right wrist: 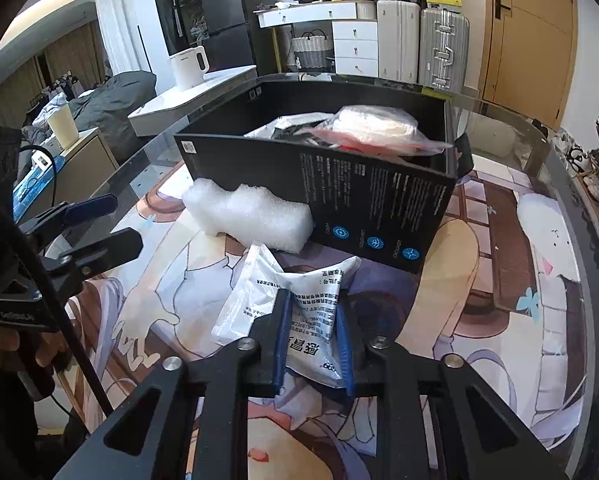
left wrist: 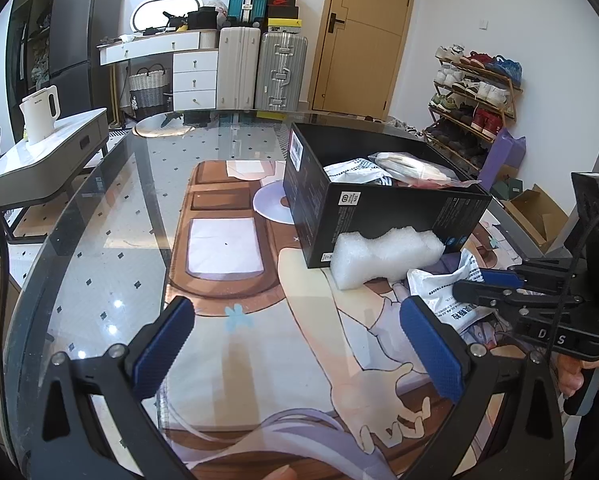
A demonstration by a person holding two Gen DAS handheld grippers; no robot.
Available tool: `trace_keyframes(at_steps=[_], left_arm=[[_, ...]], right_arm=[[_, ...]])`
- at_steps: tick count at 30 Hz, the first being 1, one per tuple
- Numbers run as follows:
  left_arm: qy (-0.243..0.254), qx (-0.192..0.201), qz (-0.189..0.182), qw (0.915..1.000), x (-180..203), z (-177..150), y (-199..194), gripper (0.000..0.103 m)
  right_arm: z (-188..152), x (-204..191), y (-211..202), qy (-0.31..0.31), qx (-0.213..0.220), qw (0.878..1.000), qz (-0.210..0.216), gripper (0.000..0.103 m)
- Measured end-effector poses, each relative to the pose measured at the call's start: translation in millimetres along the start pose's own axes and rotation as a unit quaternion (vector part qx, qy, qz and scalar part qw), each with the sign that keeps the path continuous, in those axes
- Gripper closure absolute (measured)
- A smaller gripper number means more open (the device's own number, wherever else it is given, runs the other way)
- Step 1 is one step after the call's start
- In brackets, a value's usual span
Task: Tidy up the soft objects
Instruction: 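Lift the second sachet with the right tool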
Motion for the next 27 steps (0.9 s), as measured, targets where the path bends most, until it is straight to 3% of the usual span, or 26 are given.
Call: trace_keyframes(at_steps=[9, 15, 21, 27], left_arm=[[0.022, -0.01, 0.003, 0.9997, 8.7, -2.5, 1.7, 0.0], [0.014, -0.019, -0.014, 0.9996, 19.4, -2.8, 4.3, 0.0], [0.023, -0.023, -0.021, 0.9993, 30.0, -3.0, 6.3, 0.0], [0.022, -0.025, -0.027, 0.9991, 41.9, -1.8, 10.7, 0.0]], right_arm=[[9.4, 11.4, -32.6, 0.007, 0.034, 0.999, -0.005, 0.092], [19.9, 20.4, -50.5, 0.012, 0.05, 0.999, -0.007, 0.093], [12.0, 22.2, -56.9, -0.009, 0.033, 0.999, -0.018, 0.093], [3.4, 41.5, -67.6, 0.016, 0.039, 0.999, -0.029, 0.093]])
Point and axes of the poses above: each gripper's, at about its wrist camera, not at the fingertips, and y roughly the way its jaws point, x to its right, z to its top, the point moved 9 cm from there along y, roughly the way its jaws point, and after that the axes turned 13 degrees about x, right-handed, at the moved point
